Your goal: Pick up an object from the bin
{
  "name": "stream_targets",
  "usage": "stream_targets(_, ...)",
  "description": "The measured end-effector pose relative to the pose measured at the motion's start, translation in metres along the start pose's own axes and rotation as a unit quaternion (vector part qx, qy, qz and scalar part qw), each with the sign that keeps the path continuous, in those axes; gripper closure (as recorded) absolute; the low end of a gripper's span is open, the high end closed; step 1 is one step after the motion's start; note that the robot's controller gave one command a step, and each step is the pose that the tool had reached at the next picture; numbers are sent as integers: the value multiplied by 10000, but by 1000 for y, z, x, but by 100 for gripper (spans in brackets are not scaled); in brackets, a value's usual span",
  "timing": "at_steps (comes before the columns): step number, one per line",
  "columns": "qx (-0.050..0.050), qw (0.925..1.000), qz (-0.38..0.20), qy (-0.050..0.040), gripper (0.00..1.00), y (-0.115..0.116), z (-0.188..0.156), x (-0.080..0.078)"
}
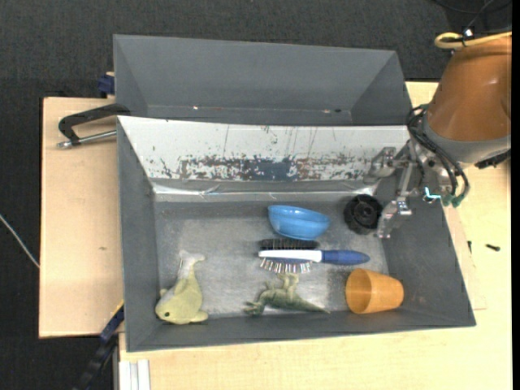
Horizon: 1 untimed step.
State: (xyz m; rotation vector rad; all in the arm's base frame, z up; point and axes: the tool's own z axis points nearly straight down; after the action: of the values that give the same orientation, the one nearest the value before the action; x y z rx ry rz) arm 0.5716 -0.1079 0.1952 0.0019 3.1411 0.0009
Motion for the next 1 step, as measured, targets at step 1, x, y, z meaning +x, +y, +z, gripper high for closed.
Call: stream_targets(1,1,9833,-1820,-26,0,-9,119,-18)
